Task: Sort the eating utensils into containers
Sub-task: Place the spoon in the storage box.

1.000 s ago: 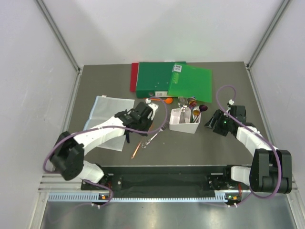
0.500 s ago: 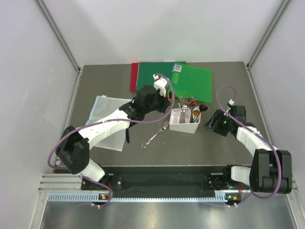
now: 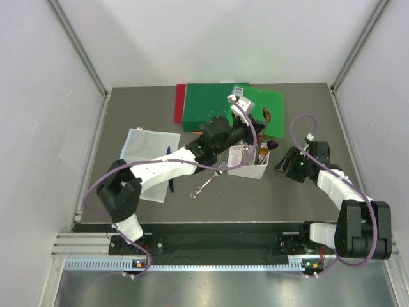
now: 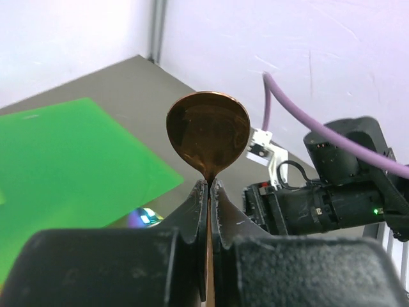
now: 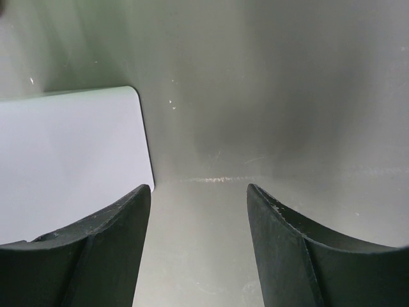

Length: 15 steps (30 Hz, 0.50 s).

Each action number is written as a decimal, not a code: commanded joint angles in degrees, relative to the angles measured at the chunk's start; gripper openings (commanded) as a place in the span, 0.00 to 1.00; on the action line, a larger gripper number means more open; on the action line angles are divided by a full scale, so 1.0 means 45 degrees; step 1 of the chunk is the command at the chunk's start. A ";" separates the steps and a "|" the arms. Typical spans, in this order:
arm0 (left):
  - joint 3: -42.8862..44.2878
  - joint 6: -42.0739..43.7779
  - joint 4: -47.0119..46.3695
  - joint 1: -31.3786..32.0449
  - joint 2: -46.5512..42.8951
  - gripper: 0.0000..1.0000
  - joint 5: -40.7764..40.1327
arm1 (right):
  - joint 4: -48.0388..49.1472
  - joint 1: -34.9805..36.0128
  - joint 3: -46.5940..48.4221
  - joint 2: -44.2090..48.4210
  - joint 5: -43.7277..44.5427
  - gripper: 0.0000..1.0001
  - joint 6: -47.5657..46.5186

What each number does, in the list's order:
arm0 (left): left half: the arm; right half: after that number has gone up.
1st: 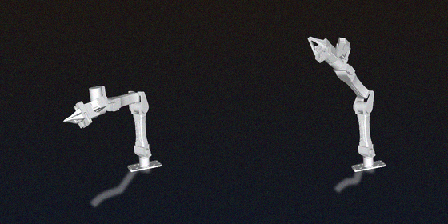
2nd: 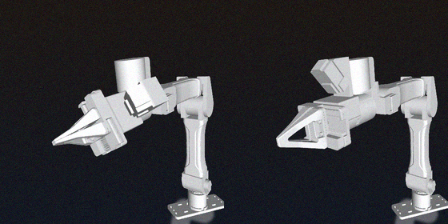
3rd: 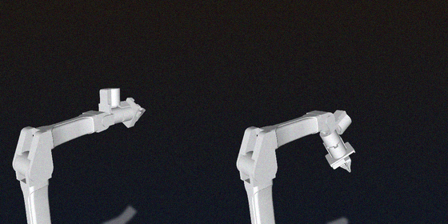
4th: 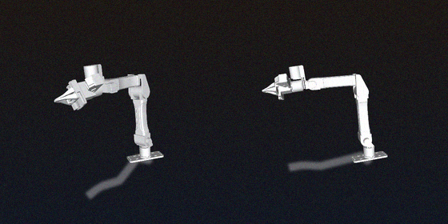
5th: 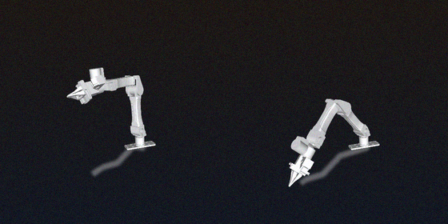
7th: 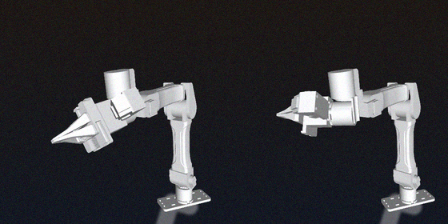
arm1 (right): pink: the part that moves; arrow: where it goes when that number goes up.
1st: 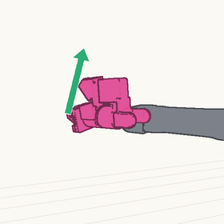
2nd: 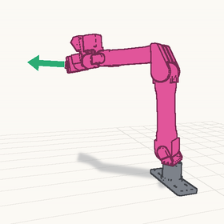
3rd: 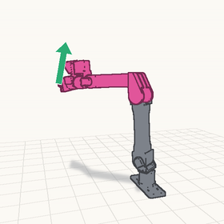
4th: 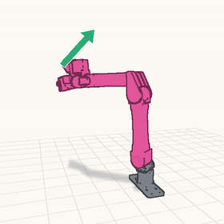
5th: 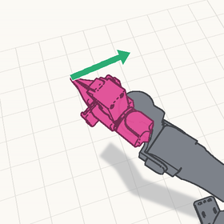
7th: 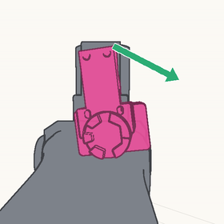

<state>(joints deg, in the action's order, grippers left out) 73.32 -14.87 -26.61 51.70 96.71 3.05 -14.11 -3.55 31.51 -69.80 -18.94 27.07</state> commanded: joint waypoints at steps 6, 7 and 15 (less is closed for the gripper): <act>-0.0063 0.1098 -0.3168 0.0874 0.1614 0.00 -0.1398 | 0.0323 -0.0226 0.0029 0.0101 -0.0049 0.63 -0.0234; -0.0082 0.1137 -0.3207 0.0932 0.1731 0.00 -0.1458 | 0.0303 -0.0226 0.0049 0.0043 -0.0049 0.62 -0.0234; -0.0432 0.1430 -0.2213 0.1304 0.1655 0.11 -0.2103 | 0.0381 -0.0226 0.0108 -0.0113 -0.0049 0.63 -0.0312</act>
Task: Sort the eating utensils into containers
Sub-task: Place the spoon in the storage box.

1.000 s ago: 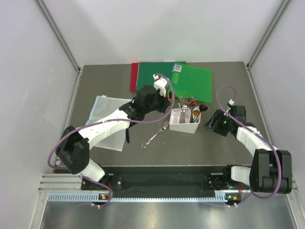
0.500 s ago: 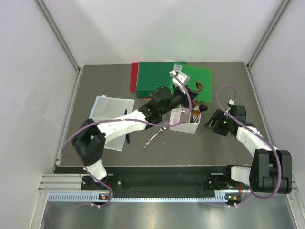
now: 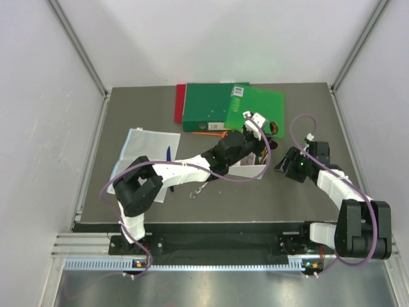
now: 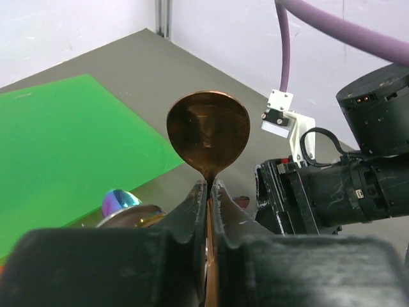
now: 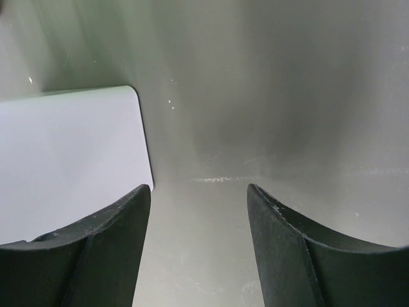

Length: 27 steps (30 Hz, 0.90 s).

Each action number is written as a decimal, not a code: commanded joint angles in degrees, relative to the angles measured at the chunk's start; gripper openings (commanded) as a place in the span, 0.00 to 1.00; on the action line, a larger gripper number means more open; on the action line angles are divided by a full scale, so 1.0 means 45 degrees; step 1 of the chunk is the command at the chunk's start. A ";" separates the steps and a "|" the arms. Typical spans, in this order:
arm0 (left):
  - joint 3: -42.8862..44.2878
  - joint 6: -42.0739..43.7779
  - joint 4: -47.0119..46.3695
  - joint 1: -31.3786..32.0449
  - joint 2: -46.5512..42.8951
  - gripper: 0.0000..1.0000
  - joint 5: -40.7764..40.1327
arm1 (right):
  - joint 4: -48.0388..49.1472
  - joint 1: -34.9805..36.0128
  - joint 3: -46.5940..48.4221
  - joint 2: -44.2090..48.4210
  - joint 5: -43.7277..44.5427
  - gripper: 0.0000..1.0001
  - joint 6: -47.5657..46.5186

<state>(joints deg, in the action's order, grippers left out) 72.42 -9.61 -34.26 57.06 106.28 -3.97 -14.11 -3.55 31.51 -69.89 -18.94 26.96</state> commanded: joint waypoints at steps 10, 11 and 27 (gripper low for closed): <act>-0.1309 0.0338 0.0854 0.0191 -0.1800 0.40 -0.0934 | 0.0752 -0.0226 -0.0126 -0.0270 -0.0166 0.62 -0.0113; -0.1425 0.0338 0.0933 0.0192 -0.1898 0.41 -0.1032 | 0.0752 -0.0226 -0.0127 -0.0251 -0.0186 0.62 -0.0132; 0.1408 0.0791 1.4791 0.0133 -0.3989 0.52 -0.3604 | 0.0693 -0.0226 -0.0223 0.0140 -0.0167 0.63 -0.0152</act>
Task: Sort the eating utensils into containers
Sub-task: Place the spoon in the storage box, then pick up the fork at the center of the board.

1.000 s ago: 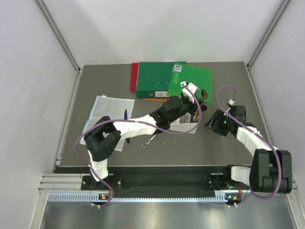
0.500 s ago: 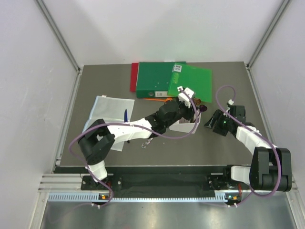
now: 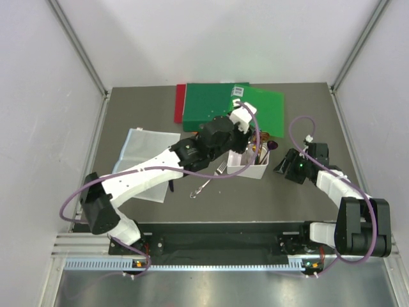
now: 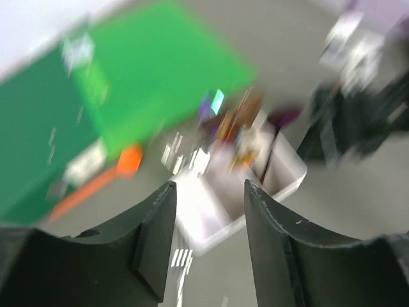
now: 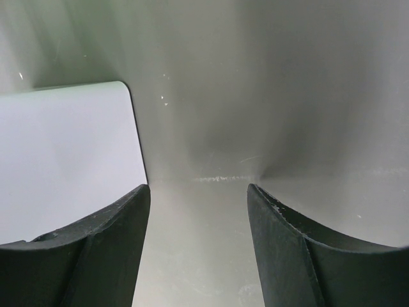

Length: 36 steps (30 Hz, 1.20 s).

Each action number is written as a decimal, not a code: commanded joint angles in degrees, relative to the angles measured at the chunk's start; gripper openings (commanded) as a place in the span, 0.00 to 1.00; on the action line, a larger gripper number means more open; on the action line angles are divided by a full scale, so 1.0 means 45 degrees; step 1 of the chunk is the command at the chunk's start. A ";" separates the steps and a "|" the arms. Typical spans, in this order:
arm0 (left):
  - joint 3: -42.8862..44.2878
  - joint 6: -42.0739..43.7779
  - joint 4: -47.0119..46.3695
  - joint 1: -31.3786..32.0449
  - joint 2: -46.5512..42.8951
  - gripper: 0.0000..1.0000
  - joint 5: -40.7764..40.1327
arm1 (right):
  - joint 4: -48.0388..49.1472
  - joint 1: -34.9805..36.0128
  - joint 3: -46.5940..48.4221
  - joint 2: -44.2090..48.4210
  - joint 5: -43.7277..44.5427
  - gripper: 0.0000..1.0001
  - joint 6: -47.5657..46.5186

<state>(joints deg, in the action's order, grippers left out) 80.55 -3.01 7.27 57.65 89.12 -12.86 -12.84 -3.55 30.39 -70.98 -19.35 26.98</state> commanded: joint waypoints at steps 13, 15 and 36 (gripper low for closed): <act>-0.2938 -0.1618 0.5965 -0.0426 0.1933 0.57 -0.1030 | 0.0588 -0.0226 -0.0132 0.0401 -0.0309 0.63 -0.0098; -0.3154 -0.1500 0.5204 -0.0641 0.2128 0.57 -0.0795 | 0.0471 -0.0226 -0.0210 0.0480 -0.0270 0.63 -0.0117; -0.3038 -0.0895 0.4537 -0.2107 0.3885 0.49 0.2369 | 0.0315 -0.0226 0.0004 0.0383 -0.0211 0.63 -0.0215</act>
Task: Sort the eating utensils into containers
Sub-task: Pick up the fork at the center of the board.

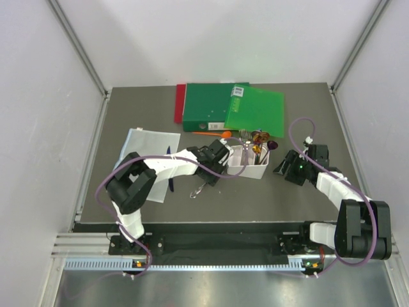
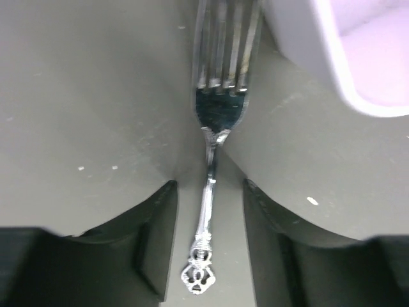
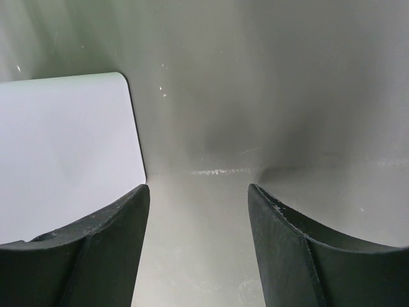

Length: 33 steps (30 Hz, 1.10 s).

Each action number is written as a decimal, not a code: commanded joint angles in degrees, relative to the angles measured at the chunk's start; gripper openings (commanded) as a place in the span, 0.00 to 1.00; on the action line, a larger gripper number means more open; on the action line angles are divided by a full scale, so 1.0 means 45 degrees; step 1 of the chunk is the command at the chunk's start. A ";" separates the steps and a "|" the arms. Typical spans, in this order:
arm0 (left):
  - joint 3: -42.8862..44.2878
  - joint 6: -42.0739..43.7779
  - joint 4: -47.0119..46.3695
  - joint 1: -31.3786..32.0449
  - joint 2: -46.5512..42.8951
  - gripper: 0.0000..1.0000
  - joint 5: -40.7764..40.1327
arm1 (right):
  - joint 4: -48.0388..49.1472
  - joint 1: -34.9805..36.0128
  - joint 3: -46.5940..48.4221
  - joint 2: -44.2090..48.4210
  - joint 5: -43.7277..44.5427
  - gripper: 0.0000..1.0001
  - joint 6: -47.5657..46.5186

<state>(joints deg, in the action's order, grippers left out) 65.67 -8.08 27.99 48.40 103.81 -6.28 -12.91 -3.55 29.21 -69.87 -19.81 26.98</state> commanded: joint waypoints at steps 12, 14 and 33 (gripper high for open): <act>0.0663 0.0214 0.1455 -0.0365 0.2010 0.00 0.2722 | 0.0544 -0.0226 0.0130 0.0272 -0.0187 0.63 -0.0019; 0.0118 -0.0215 0.1456 -0.0365 0.1581 0.00 0.2899 | 0.0466 -0.0226 0.0168 0.0272 -0.0167 0.63 -0.0136; -0.2131 -0.1954 -0.0430 -0.0502 -0.4238 0.00 0.0187 | 0.0779 -0.0226 0.0091 -0.0060 -0.0304 0.63 -0.0039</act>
<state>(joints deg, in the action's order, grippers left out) 56.88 -13.98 34.41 46.44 91.37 1.54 -11.66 -3.55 29.21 -69.95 -20.71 27.07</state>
